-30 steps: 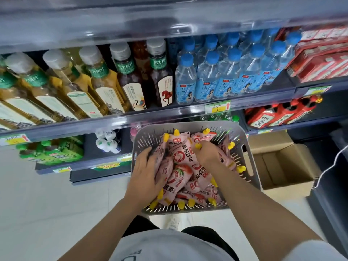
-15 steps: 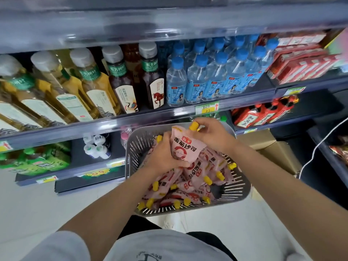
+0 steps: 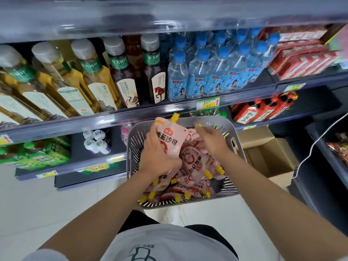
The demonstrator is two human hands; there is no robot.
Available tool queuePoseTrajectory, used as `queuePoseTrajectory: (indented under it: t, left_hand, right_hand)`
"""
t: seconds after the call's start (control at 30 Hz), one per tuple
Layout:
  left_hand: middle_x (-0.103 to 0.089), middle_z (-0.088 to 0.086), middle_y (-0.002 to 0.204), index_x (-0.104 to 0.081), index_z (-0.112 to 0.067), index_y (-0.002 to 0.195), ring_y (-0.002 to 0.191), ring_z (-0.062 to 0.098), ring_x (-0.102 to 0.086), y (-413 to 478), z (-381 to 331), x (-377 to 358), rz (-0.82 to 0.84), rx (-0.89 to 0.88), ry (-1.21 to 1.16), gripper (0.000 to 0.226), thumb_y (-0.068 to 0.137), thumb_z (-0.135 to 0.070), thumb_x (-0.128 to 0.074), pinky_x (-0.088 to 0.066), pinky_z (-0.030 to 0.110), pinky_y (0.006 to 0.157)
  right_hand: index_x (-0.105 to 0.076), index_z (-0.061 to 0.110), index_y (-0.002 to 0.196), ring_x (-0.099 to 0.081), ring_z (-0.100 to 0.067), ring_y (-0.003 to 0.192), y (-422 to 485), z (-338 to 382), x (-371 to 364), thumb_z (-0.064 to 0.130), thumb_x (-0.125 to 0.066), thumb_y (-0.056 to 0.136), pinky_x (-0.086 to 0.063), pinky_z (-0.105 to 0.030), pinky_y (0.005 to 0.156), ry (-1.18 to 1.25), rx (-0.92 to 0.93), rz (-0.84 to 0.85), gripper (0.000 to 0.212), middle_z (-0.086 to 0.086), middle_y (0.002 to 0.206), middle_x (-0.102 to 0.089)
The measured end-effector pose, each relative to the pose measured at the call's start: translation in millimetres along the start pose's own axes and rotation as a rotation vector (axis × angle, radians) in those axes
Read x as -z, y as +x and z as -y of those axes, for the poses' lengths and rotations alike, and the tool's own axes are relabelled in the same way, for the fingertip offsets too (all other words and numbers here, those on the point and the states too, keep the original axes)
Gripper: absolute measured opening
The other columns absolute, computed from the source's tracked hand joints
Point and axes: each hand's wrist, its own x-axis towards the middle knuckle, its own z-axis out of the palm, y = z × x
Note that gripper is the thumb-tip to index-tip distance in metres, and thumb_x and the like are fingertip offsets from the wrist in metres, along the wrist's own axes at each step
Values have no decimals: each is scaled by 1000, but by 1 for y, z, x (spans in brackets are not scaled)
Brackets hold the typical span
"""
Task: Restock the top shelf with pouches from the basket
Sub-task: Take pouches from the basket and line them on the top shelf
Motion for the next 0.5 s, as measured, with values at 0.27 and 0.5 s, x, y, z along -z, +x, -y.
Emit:
queuePoseTrajectory:
  t: [0.27, 0.5]
  left_hand:
    - [-15, 7, 153, 9, -15, 150, 138, 29, -22, -7, 22, 0, -6, 212, 119, 138, 54, -45, -85, -30, 46, 109]
    - [-20, 6, 150, 8, -15, 150, 134, 27, -29, -11, 33, -4, 36, 244, 168, 137, 53, -43, -85, -34, 42, 106]
  right_hand:
    - [-54, 1, 119, -59, -31, 108, -11, -52, -44, 25, -60, 91, -46, -29, 70, -376, -305, -34, 38, -17, 114, -62]
    - [-50, 6, 76, -60, -29, 104, 7, -13, 13, 1, -56, 87, -47, -35, 89, -809, 46, 185, 13, -15, 108, -61]
